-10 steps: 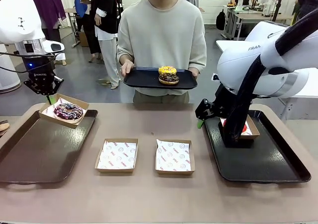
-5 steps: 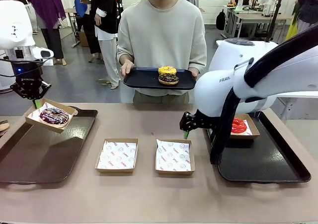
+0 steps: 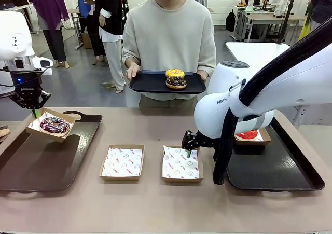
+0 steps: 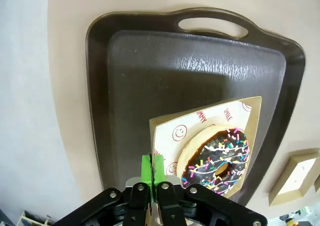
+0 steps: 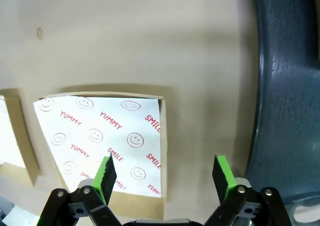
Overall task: Individually package the donuts and arrange them on the tray.
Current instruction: Place the picked Paper togo box on the Handle tray while simultaneously picking up another Paper togo box from the table with the other hand.
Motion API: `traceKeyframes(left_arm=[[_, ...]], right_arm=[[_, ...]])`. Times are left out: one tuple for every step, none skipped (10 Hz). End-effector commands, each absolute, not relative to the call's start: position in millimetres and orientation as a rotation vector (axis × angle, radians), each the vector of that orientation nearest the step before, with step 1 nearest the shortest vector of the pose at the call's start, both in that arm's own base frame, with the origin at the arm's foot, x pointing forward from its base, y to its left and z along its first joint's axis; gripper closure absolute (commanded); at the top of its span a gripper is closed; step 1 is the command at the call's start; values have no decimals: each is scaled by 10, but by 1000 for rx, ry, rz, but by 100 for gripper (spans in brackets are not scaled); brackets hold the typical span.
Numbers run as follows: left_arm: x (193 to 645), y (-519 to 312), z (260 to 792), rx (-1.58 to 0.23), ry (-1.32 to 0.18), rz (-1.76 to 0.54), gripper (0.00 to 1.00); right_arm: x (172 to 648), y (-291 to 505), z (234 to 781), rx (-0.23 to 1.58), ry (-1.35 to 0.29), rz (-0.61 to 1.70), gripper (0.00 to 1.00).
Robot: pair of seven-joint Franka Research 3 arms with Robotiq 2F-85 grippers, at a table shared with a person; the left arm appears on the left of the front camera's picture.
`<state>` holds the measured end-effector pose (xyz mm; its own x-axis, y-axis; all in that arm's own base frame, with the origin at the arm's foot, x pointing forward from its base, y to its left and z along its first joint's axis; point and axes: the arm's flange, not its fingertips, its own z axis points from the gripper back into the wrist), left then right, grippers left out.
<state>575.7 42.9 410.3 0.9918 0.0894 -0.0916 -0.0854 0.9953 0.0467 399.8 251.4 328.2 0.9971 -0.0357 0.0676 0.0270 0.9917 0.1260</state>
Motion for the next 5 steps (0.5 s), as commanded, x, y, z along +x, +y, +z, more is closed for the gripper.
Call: traceKeyframes(left_arm=[[5864,488,4120,23,84,86,99],[5887,494,4105,18,86,82,99],[5900,494,4092,12,88,77,99],[5916,493,4075,3,88,71,99],[5945,496,4038,-9,87,70,99]], right_arm=[[4004,2623,3241,95,-94,-48,0],[3998,2633,3234,92,-94,-48,0],[3989,2650,3234,84,-105,-48,0],[3976,2664,3233,72,-108,-44,0],[3967,2676,3227,65,-107,-41,0]])
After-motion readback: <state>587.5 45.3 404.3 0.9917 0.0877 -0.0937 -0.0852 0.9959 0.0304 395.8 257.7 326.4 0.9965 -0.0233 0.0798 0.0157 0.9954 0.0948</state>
